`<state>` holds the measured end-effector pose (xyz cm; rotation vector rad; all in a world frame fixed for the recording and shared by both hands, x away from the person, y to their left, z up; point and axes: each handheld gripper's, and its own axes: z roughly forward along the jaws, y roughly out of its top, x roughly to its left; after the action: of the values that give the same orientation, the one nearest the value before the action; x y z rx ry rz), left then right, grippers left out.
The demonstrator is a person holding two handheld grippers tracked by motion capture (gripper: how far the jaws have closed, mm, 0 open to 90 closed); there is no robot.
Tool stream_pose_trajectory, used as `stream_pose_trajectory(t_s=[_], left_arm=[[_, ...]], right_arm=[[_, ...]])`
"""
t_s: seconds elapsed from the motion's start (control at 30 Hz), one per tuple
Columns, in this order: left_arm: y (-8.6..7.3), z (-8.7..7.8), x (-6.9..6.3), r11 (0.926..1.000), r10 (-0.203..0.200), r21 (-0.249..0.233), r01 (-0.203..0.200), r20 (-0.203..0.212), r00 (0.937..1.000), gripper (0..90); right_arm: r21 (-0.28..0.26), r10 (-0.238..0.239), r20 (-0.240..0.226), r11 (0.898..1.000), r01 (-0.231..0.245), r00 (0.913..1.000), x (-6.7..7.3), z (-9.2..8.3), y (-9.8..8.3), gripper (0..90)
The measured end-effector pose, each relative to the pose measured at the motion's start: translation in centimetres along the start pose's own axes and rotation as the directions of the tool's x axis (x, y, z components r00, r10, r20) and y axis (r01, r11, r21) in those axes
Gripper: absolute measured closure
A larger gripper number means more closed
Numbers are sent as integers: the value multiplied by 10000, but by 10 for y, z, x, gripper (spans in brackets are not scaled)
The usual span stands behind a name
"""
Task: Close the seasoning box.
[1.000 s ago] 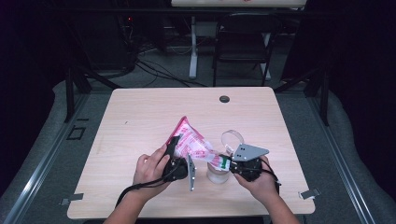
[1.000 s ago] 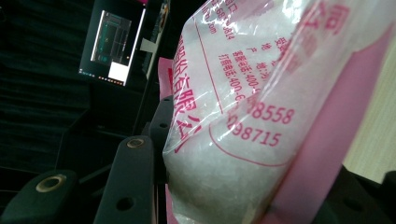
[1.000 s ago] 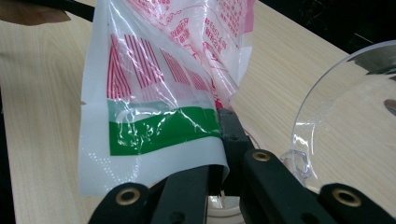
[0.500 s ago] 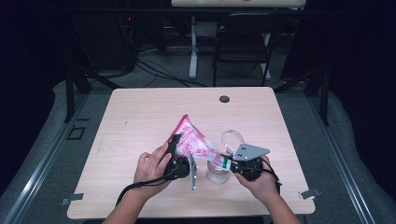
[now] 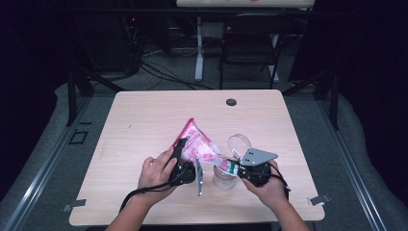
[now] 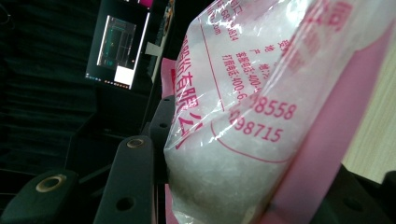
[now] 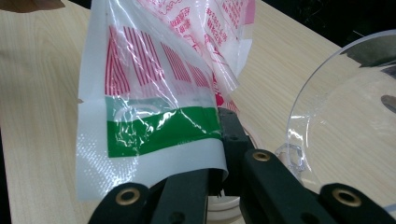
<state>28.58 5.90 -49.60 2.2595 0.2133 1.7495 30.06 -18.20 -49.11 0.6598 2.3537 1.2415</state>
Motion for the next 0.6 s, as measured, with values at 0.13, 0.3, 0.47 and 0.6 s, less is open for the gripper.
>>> stream_pose_trajectory(t_s=[0.13,0.3,0.47,0.6], left_arm=[[0,0,0,10000,-5,1,5,5,10000,591],[0,0,0,10000,-15,-31,15,-7,10000,591],[-1,0,0,10000,9,-83,-9,-44,10000,591],[-1,0,0,10000,10,-59,-10,-42,10000,591]], right_arm=[[-2,4,0,10000,-4,10000,0,0,0,900],[-1,12,8,10000,-12,10000,0,0,0,900],[26,-12,-8,10000,12,10000,0,0,0,900],[6,-14,-28,10000,14,10000,0,0,0,900]])
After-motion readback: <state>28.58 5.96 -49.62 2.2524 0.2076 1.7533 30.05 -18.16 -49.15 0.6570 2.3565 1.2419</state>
